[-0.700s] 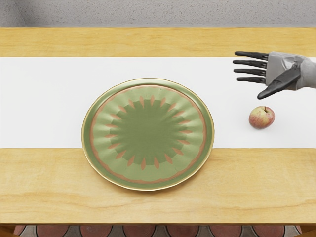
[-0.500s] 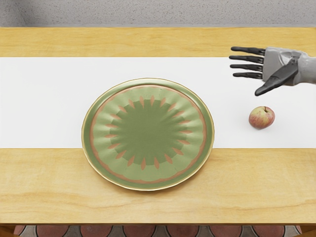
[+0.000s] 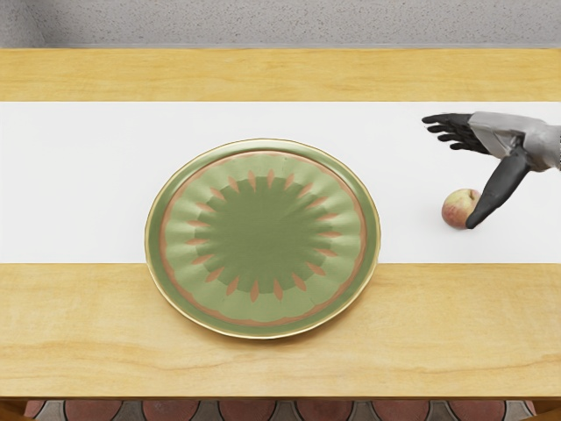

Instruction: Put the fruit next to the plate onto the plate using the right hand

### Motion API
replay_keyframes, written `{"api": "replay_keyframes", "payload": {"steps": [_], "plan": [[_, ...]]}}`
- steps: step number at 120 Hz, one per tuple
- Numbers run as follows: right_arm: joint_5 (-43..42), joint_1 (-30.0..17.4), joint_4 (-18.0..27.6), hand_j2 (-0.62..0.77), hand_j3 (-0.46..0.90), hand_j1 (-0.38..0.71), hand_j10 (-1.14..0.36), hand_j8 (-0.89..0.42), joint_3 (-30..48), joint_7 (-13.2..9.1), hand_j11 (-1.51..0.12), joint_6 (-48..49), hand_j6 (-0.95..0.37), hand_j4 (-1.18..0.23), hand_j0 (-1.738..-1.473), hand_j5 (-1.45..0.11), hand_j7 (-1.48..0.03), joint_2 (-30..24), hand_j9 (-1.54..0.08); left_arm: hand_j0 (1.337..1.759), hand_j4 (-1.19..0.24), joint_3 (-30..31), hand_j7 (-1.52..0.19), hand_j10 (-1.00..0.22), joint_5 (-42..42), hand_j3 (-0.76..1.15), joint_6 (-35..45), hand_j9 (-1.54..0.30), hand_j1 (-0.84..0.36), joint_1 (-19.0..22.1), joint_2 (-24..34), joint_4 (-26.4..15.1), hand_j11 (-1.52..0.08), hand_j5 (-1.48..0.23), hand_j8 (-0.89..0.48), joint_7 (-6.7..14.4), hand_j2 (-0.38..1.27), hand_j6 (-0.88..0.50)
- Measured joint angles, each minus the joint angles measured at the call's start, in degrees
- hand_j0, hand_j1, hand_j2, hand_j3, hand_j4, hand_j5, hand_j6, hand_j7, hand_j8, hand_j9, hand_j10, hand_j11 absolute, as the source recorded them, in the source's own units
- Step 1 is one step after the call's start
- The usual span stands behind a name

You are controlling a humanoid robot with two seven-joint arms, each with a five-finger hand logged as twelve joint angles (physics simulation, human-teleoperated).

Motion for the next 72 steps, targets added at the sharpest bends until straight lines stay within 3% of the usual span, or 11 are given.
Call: {"api": "replay_keyframes", "payload": {"steps": [38,53,72], "plan": [[-6.22,-1.15,2.22,0.00,0.00,-0.31,-0.04,-0.05,-9.73,-0.43,-0.05,-17.47,-0.05,-0.04,-1.658,-0.05,-0.05,0.98,-0.05,1.658,-0.25,0.00,-0.32,-0.25,0.00,0.00,0.00,-0.32,0.05,0.00,0.00,0.00,-0.32,-0.32,-0.25,0.00,0.05,-0.25],[-6.52,-1.61,0.24,0.00,0.00,-0.31,-0.04,-0.05,-11.82,-0.72,-0.05,-21.79,-0.05,-0.04,-1.658,-0.05,-0.05,3.92,-0.05,1.658,-0.25,0.00,-0.32,-0.25,0.00,0.00,0.00,-0.32,0.05,0.00,0.00,0.00,-0.32,-0.32,-0.25,0.00,0.05,-0.25],[-6.61,-1.93,-1.74,0.00,0.00,-0.31,-0.04,-0.05,-14.17,-2.69,-0.05,-26.38,-0.05,-0.05,-1.658,-0.05,-0.05,6.29,-0.05,1.658,-0.25,0.00,-0.32,-0.25,0.00,0.00,0.00,-0.32,0.05,0.00,0.00,0.00,-0.32,-0.32,-0.25,0.00,0.05,-0.25]]}}
